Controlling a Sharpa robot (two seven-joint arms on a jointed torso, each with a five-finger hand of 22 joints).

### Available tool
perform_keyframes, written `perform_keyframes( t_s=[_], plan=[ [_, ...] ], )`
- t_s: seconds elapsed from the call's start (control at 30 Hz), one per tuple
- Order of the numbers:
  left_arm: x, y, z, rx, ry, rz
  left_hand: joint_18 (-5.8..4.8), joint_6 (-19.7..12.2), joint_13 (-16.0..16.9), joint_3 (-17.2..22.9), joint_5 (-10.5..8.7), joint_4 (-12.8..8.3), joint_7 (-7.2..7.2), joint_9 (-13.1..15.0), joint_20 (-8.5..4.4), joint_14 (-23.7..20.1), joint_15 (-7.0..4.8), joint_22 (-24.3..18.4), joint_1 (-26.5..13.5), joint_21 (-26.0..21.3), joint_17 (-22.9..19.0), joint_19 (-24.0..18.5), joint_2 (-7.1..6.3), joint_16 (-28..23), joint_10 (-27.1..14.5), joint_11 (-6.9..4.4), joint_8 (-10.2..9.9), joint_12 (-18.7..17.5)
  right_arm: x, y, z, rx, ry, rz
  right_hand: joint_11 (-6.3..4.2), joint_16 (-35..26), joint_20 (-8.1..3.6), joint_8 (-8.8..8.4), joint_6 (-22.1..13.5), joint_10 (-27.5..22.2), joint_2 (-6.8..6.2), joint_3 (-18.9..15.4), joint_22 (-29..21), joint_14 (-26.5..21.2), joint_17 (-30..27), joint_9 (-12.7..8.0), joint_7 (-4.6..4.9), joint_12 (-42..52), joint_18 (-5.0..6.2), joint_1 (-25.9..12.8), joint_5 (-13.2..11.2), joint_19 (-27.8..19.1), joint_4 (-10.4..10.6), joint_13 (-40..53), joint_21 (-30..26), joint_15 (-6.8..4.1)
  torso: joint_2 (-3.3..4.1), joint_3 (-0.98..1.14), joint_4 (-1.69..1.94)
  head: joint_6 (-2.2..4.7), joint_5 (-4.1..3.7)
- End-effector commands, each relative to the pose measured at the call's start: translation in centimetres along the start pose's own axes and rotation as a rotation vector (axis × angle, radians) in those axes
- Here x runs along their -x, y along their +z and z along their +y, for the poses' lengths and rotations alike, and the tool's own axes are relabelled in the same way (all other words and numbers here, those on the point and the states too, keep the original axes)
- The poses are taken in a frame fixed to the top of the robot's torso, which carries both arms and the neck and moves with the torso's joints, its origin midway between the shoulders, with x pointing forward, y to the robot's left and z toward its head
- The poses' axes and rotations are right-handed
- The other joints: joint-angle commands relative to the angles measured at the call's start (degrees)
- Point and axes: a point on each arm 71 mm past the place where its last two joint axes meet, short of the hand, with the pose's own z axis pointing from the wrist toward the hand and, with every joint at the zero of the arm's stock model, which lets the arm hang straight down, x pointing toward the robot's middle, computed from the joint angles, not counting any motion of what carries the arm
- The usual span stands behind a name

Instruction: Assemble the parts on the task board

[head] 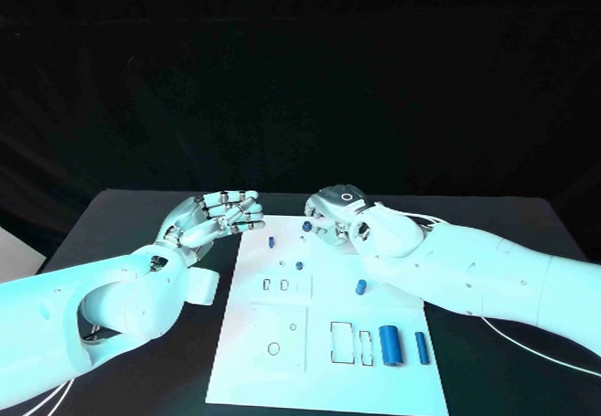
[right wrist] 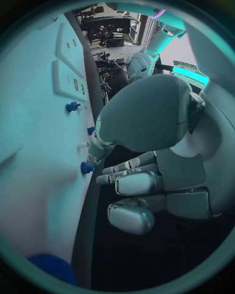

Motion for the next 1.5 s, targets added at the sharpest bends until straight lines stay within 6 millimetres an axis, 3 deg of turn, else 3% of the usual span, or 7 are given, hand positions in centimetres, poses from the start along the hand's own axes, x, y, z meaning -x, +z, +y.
perform_keyframes(
  t_s=[0.03,0.23,0.47,0.63,0.73,0.87,1.5],
  plan=[
    [0.0,0.0,-0.2,-0.009,-0.012,0.023,0.87,-0.4,-0.1,0.3,-0.33,0.1,3.80,0.1,0.04,-0.3,0.02,-0.1,-0.1,-0.1,0.1,0.0,-0.70,0.3,-0.5,0.06,0.2,-0.2,1.1,-1.4,-1.2,-0.024,0.062,-0.041,-0.26,-0.1,0.01,0.02,0.5,0.3,-0.38,-0.7,0.2,-0.1,0.0,0.2,-0.09,0.3,0.13,-0.5,0.1,-0.2,0.1,0.1,-0.2,0.30,-0.16,0.11,-0.49,0.23,0.26],
    [0.2,-0.1,-0.3,-0.015,-0.013,0.025,0.82,-0.9,-0.2,0.4,-0.43,0.0,3.81,0.0,0.05,-0.9,0.13,-0.2,-0.4,-0.2,0.2,-0.1,-1.10,0.3,-0.8,0.12,0.3,-0.4,3.0,-3.9,-4.5,-0.107,0.190,-0.043,-1.41,1.4,-0.61,0.08,0.4,4.9,-1.72,-7.0,2.4,0.5,1.9,0.8,-0.89,1.3,-0.28,-3.1,-0.1,0.9,0.8,1.5,1.2,-0.70,-0.48,0.25,-1.32,0.81,0.00],
    [1.0,-0.1,-0.4,-0.023,-0.003,0.013,0.49,-2.2,-0.3,0.9,-0.44,-0.3,3.90,-0.1,0.12,-2.8,0.58,-0.6,-0.9,-0.7,0.1,-0.9,-1.47,-0.4,-2.0,0.43,0.6,-1.2,4.1,-5.9,-8.6,-0.215,0.295,0.005,-3.58,2.9,-1.96,-0.65,-1.5,10.1,-0.42,-18.3,4.6,0.9,3.8,1.2,-1.94,7.1,-0.64,-1.8,0.2,1.9,2.3,7.4,2.5,-2.34,-0.90,0.42,-1.95,0.94,-0.26],
    [1.8,0.0,-0.4,-0.031,0.010,-0.005,-0.61,-4.2,-0.4,1.5,-0.43,-0.9,3.56,-0.6,0.19,-6.2,1.74,-1.6,-1.5,-2.2,-0.8,-3.2,-1.67,-3.2,-4.2,1.33,0.4,-3.6,3.9,-6.6,-10.7,-0.271,0.331,0.067,-3.32,6.3,-1.67,0.26,-4.1,4.8,2.38,-32.2,8.6,2.0,9.3,2.4,-2.15,39.6,-1.56,6.1,0.4,3.6,8.5,38.3,5.2,-2.16,-0.99,0.62,-1.96,0.80,-0.09],
    [2.1,0.1,-0.3,-0.032,0.013,-0.010,-1.02,-5.2,-0.4,1.6,-0.43,-1.1,3.39,-0.8,0.19,-7.0,2.11,-1.9,-1.7,-2.8,-1.2,-4.0,-1.68,-4.3,-4.8,1.67,0.0,-4.4,3.5,-6.7,-11.4,-0.298,0.337,0.113,-2.76,10.8,-1.42,2.52,-4.3,12.2,4.16,-33.4,12.1,3.5,19.3,3.4,-1.28,69.2,-2.03,6.3,0.5,5.1,8.5,67.7,7.9,-1.52,-0.95,0.61,-1.77,0.71,-0.22],
    [2.2,0.2,-0.3,-0.029,0.013,-0.010,-1.08,-5.4,-0.4,1.7,-0.43,-1.2,3.62,-0.9,0.19,-7.0,2.13,-2.0,-1.7,-2.9,-1.3,-4.1,-1.67,-4.5,-4.8,1.62,-0.1,-4.5,3.0,-6.5,-11.8,-0.324,0.339,0.153,-2.27,13.0,-0.90,3.77,-4.4,15.6,4.49,-33.5,15.3,4.3,24.6,3.8,-0.82,76.1,-2.78,6.0,0.5,6.5,8.5,74.8,10.7,-1.26,-0.94,0.65,-1.67,0.60,-0.12],
    [2.5,0.4,-0.2,-0.027,0.021,-0.012,-1.99,-7.6,-0.4,1.8,-0.38,-1.8,3.60,-1.4,0.22,-13.7,2.63,-2.5,-2.2,-4.7,-3.6,-7.7,-1.87,-8.5,-6.5,1.78,-0.9,-6.3,1.1,-4.7,-10.6,-0.345,0.330,0.186,-1.73,14.5,-0.36,4.43,-5.0,18.4,5.09,-33.1,19.1,5.1,28.9,3.9,-0.29,80.0,-3.68,6.0,0.6,8.4,8.4,79.0,14.1,-0.70,-0.94,0.58,-1.65,0.11,0.23]
  ],
)
